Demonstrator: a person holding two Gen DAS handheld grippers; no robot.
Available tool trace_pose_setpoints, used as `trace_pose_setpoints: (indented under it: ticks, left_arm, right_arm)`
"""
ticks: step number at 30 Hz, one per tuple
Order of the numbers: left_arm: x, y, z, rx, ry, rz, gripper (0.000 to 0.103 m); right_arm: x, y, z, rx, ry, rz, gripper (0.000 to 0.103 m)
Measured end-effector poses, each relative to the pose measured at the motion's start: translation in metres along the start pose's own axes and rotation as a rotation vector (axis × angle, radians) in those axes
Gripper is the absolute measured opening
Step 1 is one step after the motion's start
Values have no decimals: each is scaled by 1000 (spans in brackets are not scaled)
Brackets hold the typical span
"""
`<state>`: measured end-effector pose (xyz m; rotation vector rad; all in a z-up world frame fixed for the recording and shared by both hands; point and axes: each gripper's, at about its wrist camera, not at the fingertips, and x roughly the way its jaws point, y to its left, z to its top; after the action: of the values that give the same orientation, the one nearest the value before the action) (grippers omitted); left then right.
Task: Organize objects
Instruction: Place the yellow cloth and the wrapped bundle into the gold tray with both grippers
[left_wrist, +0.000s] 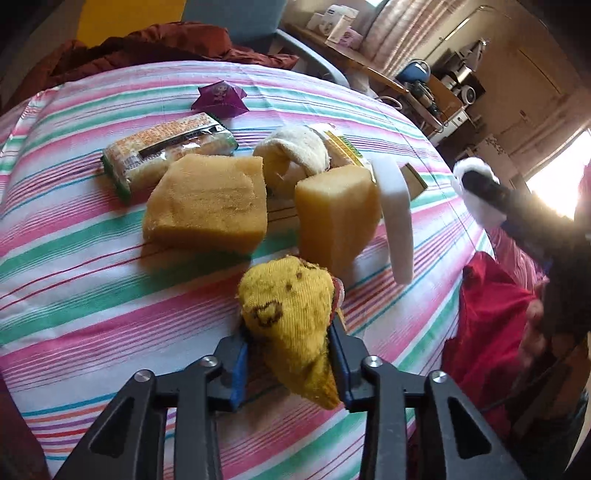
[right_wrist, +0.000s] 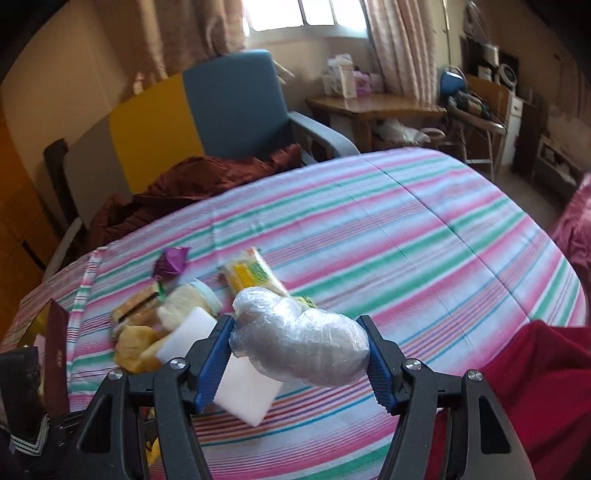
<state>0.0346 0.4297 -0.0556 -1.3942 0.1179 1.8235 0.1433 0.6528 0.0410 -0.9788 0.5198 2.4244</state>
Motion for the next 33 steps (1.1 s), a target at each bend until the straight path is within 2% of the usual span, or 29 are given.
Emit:
trace_pose_setpoints:
  ticks: [2, 7, 13, 16, 21, 26, 33]
  left_arm:
    - [-10, -1, -5, 36, -12, 29, 34]
    - [-44, 17, -17, 36, -51, 30, 34]
    - [-102, 59, -34, -30, -149, 61, 34]
    - [-140, 89, -45, -90, -221, 96, 34]
    - [-189, 139, -70, -195, -310, 172, 34]
    - [-219, 182, -104, -296, -357, 257, 34]
    - [-236, 222, -138, -405, -381, 310, 34]
  right_arm:
    - [-4, 4, 0, -12, -16, 23, 67]
    - [-10, 13, -2, -23, -24, 111, 67]
    - [-15, 38, -8, -57, 1, 191, 67]
    - [-23, 64, -10, -108, 3, 221, 67]
    - [-29, 120, -20, -179, 26, 328, 67]
    - [-32, 185, -37, -284, 57, 441, 67]
    - [-27, 258, -66, -401, 119, 555, 67]
